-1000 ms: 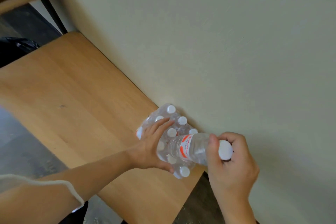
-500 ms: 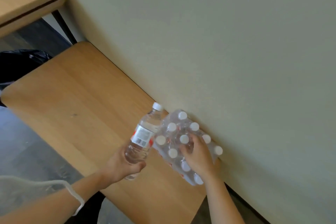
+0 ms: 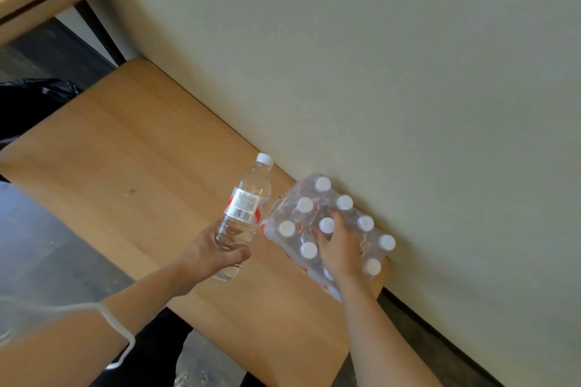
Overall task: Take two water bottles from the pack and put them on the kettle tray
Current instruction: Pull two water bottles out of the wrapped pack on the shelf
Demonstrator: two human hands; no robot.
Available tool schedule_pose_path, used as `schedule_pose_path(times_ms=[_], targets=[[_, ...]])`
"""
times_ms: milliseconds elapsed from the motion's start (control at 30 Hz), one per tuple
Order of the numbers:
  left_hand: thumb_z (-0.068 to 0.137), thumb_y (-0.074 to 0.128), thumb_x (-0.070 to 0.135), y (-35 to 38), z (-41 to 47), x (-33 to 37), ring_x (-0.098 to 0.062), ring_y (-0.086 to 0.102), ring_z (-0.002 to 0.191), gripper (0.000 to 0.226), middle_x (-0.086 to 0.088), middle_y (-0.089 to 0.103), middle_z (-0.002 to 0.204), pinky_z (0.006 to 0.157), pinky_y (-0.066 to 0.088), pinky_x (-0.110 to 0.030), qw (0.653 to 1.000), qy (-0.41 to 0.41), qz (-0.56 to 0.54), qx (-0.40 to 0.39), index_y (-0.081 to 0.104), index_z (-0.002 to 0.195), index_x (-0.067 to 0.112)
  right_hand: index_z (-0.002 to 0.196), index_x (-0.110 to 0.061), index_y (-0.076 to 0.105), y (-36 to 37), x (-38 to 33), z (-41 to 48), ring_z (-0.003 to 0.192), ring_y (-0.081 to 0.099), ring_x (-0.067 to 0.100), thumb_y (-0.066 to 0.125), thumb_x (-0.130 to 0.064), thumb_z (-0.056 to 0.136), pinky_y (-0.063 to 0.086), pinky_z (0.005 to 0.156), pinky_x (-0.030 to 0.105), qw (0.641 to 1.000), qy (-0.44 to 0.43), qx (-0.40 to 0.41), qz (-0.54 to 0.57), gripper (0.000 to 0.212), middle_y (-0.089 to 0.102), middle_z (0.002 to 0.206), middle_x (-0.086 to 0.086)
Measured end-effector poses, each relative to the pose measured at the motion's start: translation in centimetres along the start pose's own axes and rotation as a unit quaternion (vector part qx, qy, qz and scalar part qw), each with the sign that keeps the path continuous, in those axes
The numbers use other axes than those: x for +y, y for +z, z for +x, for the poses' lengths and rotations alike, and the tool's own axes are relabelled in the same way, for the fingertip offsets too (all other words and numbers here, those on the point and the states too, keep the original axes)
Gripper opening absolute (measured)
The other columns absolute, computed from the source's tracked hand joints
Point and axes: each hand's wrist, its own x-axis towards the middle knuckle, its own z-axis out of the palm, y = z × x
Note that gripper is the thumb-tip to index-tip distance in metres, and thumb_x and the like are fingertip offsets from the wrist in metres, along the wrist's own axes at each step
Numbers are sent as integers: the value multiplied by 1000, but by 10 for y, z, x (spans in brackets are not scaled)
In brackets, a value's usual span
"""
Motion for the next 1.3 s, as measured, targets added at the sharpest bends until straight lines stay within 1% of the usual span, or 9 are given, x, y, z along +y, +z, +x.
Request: schedule_pose_path(times_ms=[133,333,433,533,633,733,1000,1133,1300], targets=[[78,80,8,21,1,7,0,69,67,32,10,76,74,57,55,-12,999,7,-24,-24,65,100,25,134,-20,48,3,3,-4,92,68,31,59,-33,94,49,69,35,999,-8,13,-37,43,73,102,8],[76,81,8,35,-1,15,-1,69,65,33,8,75,72,59,53,-11,998,23,-39,-42,65,103,20,109,-16,52,-14,3,-21,72,66,25,60,-35,95,48,59,33,999,-21,48,14,25,70,78,4],[72,82,16,38,-1,18,-1,69,67,36,9,75,75,59,52,-11,998,23,-37,-47,65,102,25,106,-22,56,-40,-2,-34,68,64,7,66,-33,92,44,56,11,994,-46,88,43,20,69,79,-5],[67,82,23,41,-1,18,-2,70,68,38,8,76,76,61,53,-13,998,25,-36,-50,65,100,28,106,-33,57,-76,-15,-50,83,68,5,65,-42,88,51,67,19,985,-68,127,91,21,72,92,-15],[65,83,25,43,-1,20,-4,70,69,38,7,76,77,63,54,-16,997,25,-39,-56,66,100,28,107,-39,57,-115,-34,-74,97,63,-11,61,-53,85,43,74,1,964,-109,198,142,26,67,107,-33],[68,82,21,47,-2,23,-6,69,69,35,6,74,74,64,55,-17,997,20,-47,-63,67,99,23,113,-39,58,-141,-48,-95,106,63,-8,60,-55,88,45,81,3,945,-131,233,189,29,67,117,-27],[68,82,24,51,-4,27,-10,67,69,42,3,71,76,67,55,-22,996,20,-23,-81,64,106,19,112,-49,53,-124,-50,-106,106,63,1,52,-62,89,50,81,14,963,-138,146,182,27,66,114,-24],[75,80,13,53,-5,29,-11,66,71,37,3,71,78,68,57,-22,996,17,-21,-80,64,108,18,119,-43,51,-106,-45,-102,116,61,13,55,-54,92,53,88,30,950,-141,155,233,30,63,123,-16],[78,79,11,52,-4,31,-8,67,72,35,6,71,78,68,56,-19,996,19,-16,-87,63,109,18,121,-41,54,-76,-37,-84,112,62,8,81,-40,72,51,85,14,927,-129,119,330,56,64,118,-21]])
